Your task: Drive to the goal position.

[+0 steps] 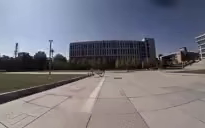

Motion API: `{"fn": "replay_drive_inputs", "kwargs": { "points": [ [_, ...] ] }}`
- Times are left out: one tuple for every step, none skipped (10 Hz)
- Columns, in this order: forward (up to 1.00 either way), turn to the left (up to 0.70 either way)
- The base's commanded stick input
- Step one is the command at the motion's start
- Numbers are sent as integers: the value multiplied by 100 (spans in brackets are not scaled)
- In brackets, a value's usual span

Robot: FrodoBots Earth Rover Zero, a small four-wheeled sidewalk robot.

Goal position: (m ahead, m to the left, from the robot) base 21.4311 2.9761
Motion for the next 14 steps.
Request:
{"fn": "replay_drive_inputs", "kwargs": {
  "points": [
    [6,0],
    [7,0],
    [6,0],
    [6,0],
    [6,0],
    [6,0],
    [6,0],
    [6,0],
    [6,0],
    [6,0],
    [6,0],
    [6,0],
    [6,0],
    [6,0]
  ]
}}
